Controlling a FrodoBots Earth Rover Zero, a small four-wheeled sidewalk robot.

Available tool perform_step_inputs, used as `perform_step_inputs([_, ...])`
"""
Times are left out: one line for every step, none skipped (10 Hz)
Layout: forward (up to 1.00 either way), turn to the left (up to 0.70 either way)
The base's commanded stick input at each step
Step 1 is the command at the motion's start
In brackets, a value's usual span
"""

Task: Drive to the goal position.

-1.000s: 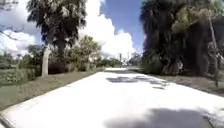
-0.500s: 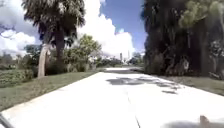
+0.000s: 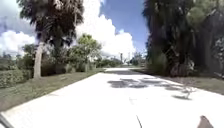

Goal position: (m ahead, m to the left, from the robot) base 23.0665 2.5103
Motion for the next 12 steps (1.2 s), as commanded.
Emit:
perform_step_inputs([0.70, 0.00])
perform_step_inputs([0.70, 0.00])
perform_step_inputs([0.70, 0.00])
perform_step_inputs([0.70, 0.00])
perform_step_inputs([0.70, 0.00])
perform_step_inputs([0.70, 0.00])
perform_step_inputs([0.70, 0.00])
perform_step_inputs([0.70, 0.00])
perform_step_inputs([0.70, 0.00])
perform_step_inputs([0.70, 0.00])
perform_step_inputs([0.70, 0.00])
perform_step_inputs([0.70, 0.00])
